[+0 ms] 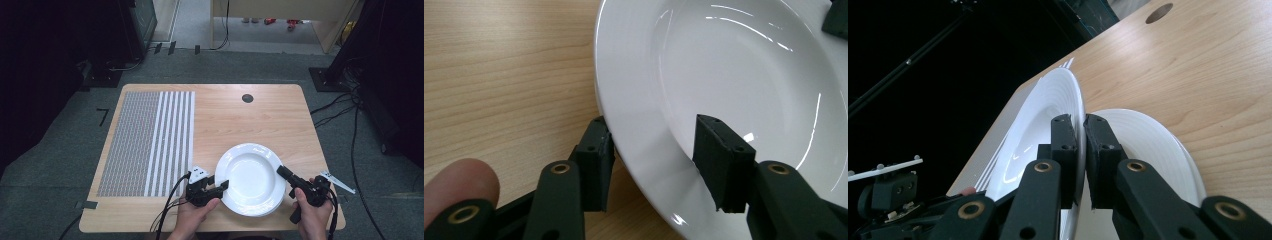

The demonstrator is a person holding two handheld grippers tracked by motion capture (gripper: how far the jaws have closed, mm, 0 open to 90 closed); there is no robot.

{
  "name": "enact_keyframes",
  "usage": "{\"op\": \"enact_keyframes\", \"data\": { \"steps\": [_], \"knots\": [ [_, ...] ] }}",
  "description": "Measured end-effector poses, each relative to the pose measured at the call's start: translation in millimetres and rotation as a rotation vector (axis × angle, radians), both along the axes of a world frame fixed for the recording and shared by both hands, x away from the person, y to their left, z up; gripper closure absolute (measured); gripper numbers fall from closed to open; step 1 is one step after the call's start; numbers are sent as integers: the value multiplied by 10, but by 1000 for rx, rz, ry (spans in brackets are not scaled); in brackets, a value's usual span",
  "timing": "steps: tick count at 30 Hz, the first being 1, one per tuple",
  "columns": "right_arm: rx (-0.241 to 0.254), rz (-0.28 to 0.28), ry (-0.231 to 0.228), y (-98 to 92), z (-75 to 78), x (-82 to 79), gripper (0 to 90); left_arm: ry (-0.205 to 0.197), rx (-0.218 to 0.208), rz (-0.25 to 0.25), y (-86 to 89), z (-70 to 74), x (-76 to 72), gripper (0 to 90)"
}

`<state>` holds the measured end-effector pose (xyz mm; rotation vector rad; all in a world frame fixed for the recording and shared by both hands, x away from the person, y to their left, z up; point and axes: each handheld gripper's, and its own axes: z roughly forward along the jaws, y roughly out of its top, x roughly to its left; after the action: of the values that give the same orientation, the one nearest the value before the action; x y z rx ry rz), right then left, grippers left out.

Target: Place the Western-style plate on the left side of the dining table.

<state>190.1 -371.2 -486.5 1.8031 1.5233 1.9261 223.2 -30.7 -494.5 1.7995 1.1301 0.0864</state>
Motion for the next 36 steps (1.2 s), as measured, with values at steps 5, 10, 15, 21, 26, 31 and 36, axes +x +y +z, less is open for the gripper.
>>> {"op": "enact_keyframes", "data": {
  "steps": [5,10,15,21,26,31,36],
  "knots": [
    [6,-1,6,6,-23,7,853,3,-27,13,34,-1,7,568],
    [-12,-24,36,18,-53,15,841,-4,-31,5,46,-6,10,580],
    [-6,-28,34,27,-65,17,840,-3,-50,15,68,-2,14,596],
    [0,-27,23,52,-56,12,838,-1,-72,25,117,41,21,627],
    [-5,-20,16,79,-42,4,835,-3,-74,31,153,74,33,641],
    [-2,-17,15,125,-27,5,829,-2,-100,29,228,143,45,662],
    [13,-11,11,160,-9,7,829,12,-117,2,313,183,88,674]
  ]
}}
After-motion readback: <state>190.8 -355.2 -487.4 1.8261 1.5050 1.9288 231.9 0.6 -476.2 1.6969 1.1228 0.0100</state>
